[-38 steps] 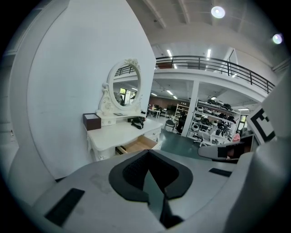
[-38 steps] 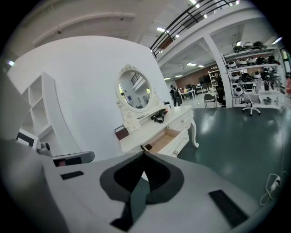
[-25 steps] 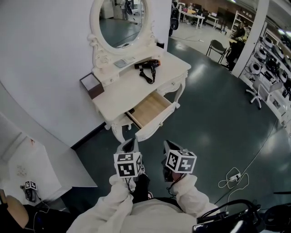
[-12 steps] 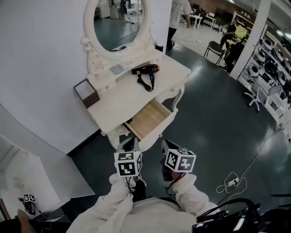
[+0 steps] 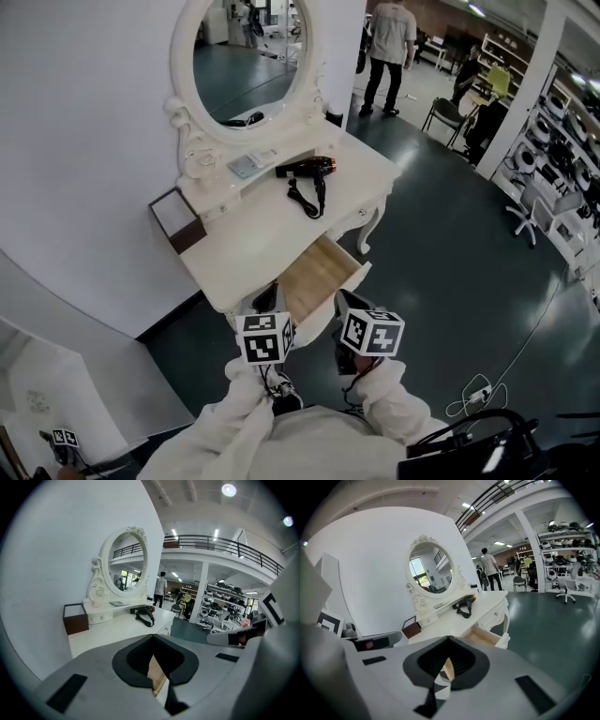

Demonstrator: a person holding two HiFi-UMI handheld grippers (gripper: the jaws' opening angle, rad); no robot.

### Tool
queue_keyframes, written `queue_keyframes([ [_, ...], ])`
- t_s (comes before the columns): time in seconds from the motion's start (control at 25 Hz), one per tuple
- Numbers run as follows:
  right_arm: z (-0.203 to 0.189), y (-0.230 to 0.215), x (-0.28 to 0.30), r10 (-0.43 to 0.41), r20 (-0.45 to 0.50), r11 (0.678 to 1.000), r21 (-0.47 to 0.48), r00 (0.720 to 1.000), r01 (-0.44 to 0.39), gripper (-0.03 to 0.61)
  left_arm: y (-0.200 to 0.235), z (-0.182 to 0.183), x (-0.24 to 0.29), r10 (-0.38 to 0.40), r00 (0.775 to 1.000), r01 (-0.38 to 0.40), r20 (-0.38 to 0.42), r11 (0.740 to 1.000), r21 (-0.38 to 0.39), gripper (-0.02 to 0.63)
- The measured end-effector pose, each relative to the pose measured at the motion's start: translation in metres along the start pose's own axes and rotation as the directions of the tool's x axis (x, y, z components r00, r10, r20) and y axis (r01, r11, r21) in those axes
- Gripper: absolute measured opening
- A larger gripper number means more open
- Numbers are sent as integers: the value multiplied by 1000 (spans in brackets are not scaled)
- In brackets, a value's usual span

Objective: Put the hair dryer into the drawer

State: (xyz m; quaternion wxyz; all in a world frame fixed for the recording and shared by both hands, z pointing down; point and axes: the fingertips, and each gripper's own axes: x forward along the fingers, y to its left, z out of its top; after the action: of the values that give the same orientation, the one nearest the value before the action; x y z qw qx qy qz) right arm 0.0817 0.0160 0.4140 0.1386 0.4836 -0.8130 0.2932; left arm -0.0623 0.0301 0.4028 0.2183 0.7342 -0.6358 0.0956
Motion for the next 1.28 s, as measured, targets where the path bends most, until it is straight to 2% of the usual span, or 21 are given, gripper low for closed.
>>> queue_keyframes([
  [0.28,27,5,45,-4,-5,1000,-14,1000,4,61,28,21,40,-8,1000,8,-6,1000,-2,2],
  [0.52,26,0,74,-34,-40,999,-3,999,34,61,48,15,72,-21,998,20,-55,1000,-14,2],
  [0.84,28,-13,90,-70,-62,997,20,996,72,61,54,10,90,-39,995,38,-94,999,-17,2],
  [1.0,35,-14,106,-56,-73,998,2,996,56,61,60,5,96,-18,995,15,-100,999,-33,2],
  [1.28,68,-21,137,19,-84,999,-27,996,-22,61,68,13,120,57,994,-66,-98,993,-94,2],
])
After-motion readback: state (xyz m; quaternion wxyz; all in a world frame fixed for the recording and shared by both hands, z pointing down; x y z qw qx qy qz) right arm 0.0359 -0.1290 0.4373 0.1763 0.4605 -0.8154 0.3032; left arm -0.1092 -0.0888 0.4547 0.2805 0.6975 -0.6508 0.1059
